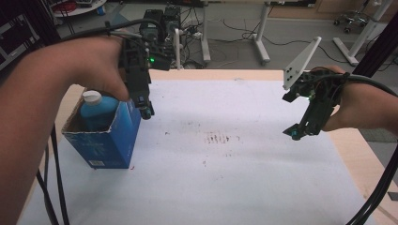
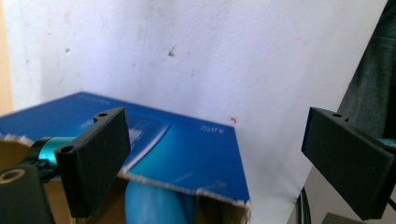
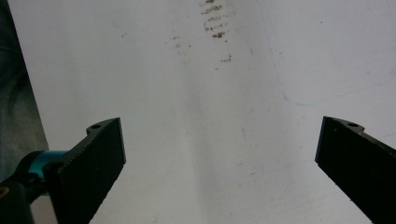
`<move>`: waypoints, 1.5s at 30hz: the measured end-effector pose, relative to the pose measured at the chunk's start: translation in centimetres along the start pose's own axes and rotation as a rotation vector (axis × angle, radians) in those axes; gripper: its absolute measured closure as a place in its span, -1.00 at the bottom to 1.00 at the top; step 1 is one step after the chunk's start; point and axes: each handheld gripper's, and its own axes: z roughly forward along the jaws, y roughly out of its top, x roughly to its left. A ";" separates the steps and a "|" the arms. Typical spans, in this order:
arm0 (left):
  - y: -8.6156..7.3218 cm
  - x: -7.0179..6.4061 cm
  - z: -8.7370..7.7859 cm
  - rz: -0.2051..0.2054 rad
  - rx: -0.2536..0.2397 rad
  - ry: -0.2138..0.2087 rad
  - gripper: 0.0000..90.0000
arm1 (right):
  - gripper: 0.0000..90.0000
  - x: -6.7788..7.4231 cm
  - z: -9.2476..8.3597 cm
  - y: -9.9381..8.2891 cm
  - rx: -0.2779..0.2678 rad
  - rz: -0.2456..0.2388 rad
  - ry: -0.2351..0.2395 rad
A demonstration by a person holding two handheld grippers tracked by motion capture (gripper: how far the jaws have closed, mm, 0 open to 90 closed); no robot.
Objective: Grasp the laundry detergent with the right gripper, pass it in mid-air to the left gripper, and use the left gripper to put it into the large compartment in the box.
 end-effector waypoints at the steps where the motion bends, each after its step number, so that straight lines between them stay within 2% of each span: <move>1: 0.2 0.0 0.2 0.006 0.002 -0.003 -0.86 | -0.98 -0.1 0.1 0.1 0.009 -0.010 0.002; 9: 1.2 -0.3 1.8 0.035 0.000 -0.025 -0.89 | -0.98 -0.2 1.4 0.5 0.061 -0.031 0.028; 15: 1.8 -0.4 3.2 0.065 0.021 -0.035 -0.96 | -0.98 -0.2 2.4 1.0 0.096 -0.063 0.054; 17: 1.9 -0.3 3.8 0.078 0.023 -0.060 -0.96 | -0.98 -0.4 2.6 1.0 0.110 -0.078 0.056; 21: 2.0 -0.1 4.3 0.079 0.029 -0.056 -0.96 | -0.98 -0.5 3.1 1.0 0.134 -0.085 0.067; 26: 1.8 0.1 4.4 0.076 0.031 -0.048 -0.96 | -0.98 -0.6 3.4 1.2 0.149 -0.100 0.074; 45: 1.1 0.3 3.8 0.070 0.013 -0.038 -0.96 | -0.98 -0.9 3.3 1.4 0.158 -0.092 0.070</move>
